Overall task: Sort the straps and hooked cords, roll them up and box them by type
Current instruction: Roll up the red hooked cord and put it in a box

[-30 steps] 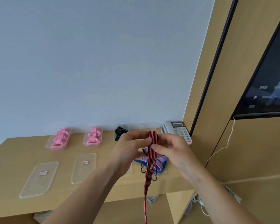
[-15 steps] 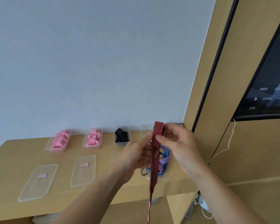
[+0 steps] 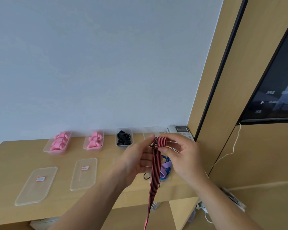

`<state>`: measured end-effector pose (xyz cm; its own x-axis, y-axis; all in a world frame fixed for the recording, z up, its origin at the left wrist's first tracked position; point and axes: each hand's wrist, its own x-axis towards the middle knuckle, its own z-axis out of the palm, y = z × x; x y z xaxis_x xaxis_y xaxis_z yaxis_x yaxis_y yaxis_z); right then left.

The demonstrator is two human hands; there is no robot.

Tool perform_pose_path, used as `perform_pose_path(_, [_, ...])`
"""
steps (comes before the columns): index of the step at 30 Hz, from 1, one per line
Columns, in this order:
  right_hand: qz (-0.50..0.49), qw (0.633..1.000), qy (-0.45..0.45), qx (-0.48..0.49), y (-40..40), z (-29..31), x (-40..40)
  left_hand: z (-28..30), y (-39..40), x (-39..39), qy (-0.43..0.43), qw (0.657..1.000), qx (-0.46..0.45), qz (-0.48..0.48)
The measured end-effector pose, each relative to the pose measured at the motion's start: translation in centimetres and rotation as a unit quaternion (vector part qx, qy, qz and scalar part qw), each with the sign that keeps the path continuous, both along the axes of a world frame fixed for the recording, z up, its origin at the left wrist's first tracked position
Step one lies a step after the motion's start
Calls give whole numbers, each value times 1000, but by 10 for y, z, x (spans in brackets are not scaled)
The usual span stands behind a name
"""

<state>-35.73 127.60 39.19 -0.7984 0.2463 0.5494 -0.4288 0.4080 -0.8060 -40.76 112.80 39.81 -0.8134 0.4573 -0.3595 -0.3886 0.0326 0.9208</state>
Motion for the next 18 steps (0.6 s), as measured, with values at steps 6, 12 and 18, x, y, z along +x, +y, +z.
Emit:
perform_pose_path(6, [-39,990,81,108,3,-17,-3,0,-5,-3,8,999,42,8])
perform_pose_path(12, [-69,973,122,183,0,-32,-2,-3,-7,-1,-3,997,74,24])
perform_pose_path(18, [-70,962,137,226,-3,-33,3,-5,-11,-3,-6,994,99,49])
